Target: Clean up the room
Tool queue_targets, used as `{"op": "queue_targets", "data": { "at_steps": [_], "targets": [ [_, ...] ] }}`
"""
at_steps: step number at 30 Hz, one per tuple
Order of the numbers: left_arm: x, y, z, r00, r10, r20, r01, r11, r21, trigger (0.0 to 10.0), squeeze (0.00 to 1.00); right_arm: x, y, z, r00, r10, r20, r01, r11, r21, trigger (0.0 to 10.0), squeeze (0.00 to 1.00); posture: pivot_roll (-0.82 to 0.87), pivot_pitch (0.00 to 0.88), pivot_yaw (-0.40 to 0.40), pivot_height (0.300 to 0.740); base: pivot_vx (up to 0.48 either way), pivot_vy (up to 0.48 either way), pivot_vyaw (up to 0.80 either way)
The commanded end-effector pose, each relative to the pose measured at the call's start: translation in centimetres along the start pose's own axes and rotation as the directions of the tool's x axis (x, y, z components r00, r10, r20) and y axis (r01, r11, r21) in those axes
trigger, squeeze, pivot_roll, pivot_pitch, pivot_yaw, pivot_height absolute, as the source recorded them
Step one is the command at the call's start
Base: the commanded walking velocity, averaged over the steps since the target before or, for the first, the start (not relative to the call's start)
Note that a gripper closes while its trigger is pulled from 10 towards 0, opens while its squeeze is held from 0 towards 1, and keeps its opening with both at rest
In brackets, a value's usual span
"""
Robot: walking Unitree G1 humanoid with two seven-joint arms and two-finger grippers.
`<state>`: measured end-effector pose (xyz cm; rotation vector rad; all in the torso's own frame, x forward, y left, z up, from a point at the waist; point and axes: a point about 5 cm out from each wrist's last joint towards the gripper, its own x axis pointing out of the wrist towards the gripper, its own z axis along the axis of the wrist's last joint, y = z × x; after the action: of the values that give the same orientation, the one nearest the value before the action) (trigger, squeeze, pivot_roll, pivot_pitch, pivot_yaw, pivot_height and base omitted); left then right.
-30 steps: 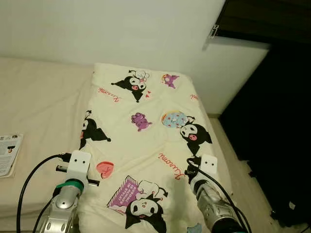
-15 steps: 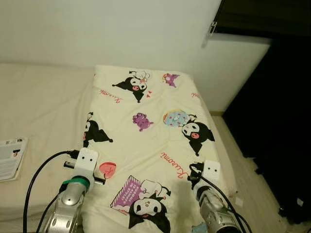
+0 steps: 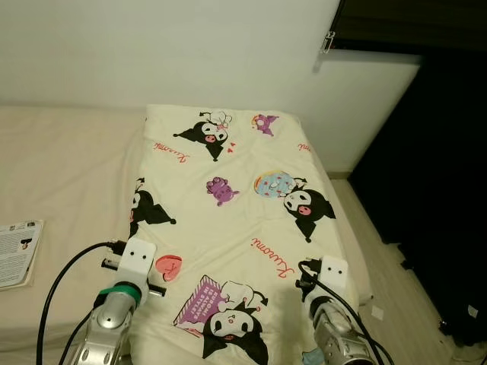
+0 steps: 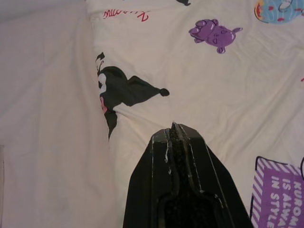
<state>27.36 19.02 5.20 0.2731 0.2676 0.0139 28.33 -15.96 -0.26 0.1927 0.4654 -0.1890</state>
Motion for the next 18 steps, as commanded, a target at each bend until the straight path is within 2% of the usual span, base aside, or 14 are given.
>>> {"op": "queue_targets", "data": {
  "at_steps": [1, 12, 13, 15, 17, 18],
  "targets": [
    [0.0, -0.4, -0.1, 1.000, -0.011, -0.005, 0.011, 1.000, -0.020, 10.0, 0.00, -0.1, -0.5, -0.1, 1.000, -0.022, 0.009, 0.022, 1.000, 0.002, 10.0, 0.00, 0.18, 0.000, -0.061, 0.740, 0.000, 0.000, 0.00],
    [0.7, -0.7, 0.9, 1.000, -0.016, 0.010, 0.016, 1.000, -0.013, 10.0, 0.00, 0.3, -0.5, 1.0, 0.999, -0.024, 0.039, 0.024, 1.000, 0.010, 10.0, 0.00, 0.21, 0.000, -0.043, 0.740, 0.000, 0.000, 0.00],
    [0.8, -0.5, 2.1, 0.999, -0.021, 0.030, 0.021, 1.000, 0.006, 10.0, 0.00, 0.4, -0.7, 1.2, 0.999, -0.027, 0.044, 0.027, 1.000, 0.005, 10.0, 0.00, 0.24, 0.000, -0.007, 0.740, 0.000, 0.000, 0.00],
    [0.8, -0.5, 2.1, 0.999, -0.021, 0.030, 0.021, 1.000, 0.006, 10.0, 0.00, 0.4, -0.7, 1.2, 0.999, -0.027, 0.044, 0.027, 1.000, 0.005, 10.0, 0.00, 0.24, 0.000, -0.007, 0.740, 0.000, 0.000, 0.00],
    [1.2, 0.0, 4.0, 0.997, -0.047, 0.059, 0.044, 0.998, 0.044, 10.0, 0.00, 0.3, -1.4, 1.3, 0.997, -0.041, 0.060, 0.042, 0.999, -0.012, 10.0, 0.00, 0.27, 0.000, 0.048, 0.740, 0.000, 0.000, 0.00],
    [1.2, 0.0, 4.0, 0.997, -0.047, 0.059, 0.044, 0.998, 0.044, 10.0, 0.00, 0.3, -1.4, 1.3, 0.997, -0.041, 0.060, 0.042, 0.999, -0.012, 10.0, 0.00, 0.27, 0.000, 0.048, 0.740, 0.000, 0.000, 0.00]
  ]
}}
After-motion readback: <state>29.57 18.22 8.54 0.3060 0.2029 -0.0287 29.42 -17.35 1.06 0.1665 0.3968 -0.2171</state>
